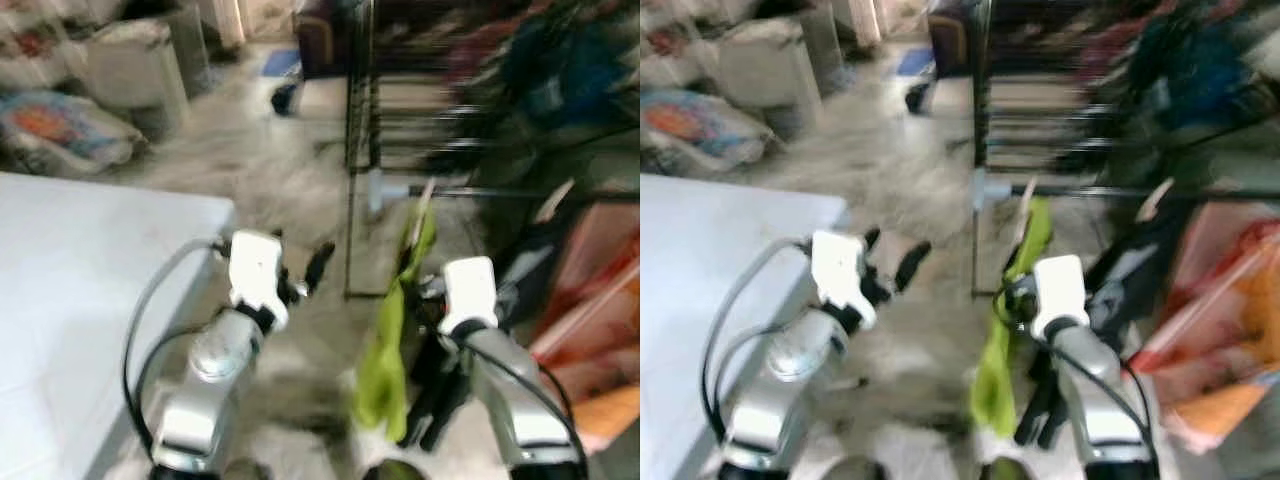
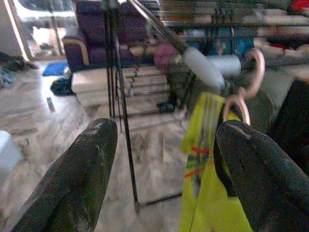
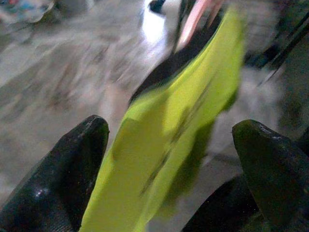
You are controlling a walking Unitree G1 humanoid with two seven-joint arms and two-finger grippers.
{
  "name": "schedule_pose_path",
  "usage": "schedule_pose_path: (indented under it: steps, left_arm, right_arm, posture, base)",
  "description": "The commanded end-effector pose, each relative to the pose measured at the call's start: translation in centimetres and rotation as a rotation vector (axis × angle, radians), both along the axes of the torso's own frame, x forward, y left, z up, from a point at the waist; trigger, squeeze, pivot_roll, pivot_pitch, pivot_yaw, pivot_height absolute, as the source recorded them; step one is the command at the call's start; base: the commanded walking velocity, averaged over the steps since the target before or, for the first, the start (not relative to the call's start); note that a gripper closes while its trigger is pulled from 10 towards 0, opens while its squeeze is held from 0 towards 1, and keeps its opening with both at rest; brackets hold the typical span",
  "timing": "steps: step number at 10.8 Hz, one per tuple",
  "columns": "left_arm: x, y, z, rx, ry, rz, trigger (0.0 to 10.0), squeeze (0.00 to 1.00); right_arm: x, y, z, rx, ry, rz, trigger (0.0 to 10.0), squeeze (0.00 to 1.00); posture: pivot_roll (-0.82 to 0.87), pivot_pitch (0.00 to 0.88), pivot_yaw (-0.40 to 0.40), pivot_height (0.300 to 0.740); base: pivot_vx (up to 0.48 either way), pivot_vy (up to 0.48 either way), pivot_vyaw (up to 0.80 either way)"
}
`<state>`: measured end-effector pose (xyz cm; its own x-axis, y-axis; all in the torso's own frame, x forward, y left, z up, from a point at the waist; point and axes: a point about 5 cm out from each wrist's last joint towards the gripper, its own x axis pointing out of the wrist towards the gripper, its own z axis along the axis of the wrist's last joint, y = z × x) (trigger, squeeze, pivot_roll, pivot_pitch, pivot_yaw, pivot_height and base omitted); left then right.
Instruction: Hang hanger
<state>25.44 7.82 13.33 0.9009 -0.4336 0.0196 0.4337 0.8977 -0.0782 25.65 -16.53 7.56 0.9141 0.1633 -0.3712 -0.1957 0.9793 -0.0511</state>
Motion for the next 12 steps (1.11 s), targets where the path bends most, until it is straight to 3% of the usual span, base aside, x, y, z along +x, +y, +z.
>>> schedule_pose_path:
  steps: [1,3,5,7,9,11,12]
  left_arm:
    - [0.2,0.2,0.1,0.011,0.001,0.012,10.0,0.00]
    - [0.3,0.1,0.1,0.013,0.001,0.013,10.0,0.00]
    - [0.3,0.2,0.1,0.013,0.002,0.022,10.0,0.00]
    - [0.3,0.2,0.1,0.014,0.004,0.026,10.0,0.00]
    - [0.3,0.1,0.0,0.014,0.008,0.022,10.0,0.00]
    - [0.3,-0.1,-0.1,0.014,0.015,0.019,10.0,0.00]
    - [0.3,-0.1,-0.1,0.014,0.018,0.021,10.0,0.00]
  right_arm:
    - [-0.2,0.4,-0.6,0.024,0.046,0.027,10.0,0.00]
    - [1.4,0.3,-0.3,-0.004,0.026,0.040,10.0,0.00]
    - [1.9,-0.5,-1.2,-0.052,0.098,0.022,10.0,0.00]
    - [2.0,-2.8,-2.0,-0.101,0.146,-0.089,10.0,0.00]
    - [2.5,-4.0,-1.3,-0.097,0.100,-0.125,10.0,0.00]
    - [3.4,-4.0,-1.4,-0.097,0.105,-0.040,10.0,0.00]
    - [3.5,-3.8,-1.9,-0.102,0.135,0.027,2.6,0.00]
  posture:
    - [-0.05,0.028,0.028,0.740]
    - [-0.04,0.026,0.026,0.740]
    - [-0.04,0.026,0.017,0.740]
    - [-0.04,0.029,0.019,0.740]
    - [-0.04,0.029,0.020,0.740]
    - [-0.05,0.032,0.021,0.740]
    - [-0.05,0.032,0.020,0.740]
  base:
    - [0.000,0.000,0.00]
    - [0.000,0.000,0.00]
    - [0.000,0.000,0.00]
    - [0.000,0.000,0.00]
    - [0.000,0.000,0.00]
    - [0.000,0.000,0.00]
    - [0.000,0.000,0.00]
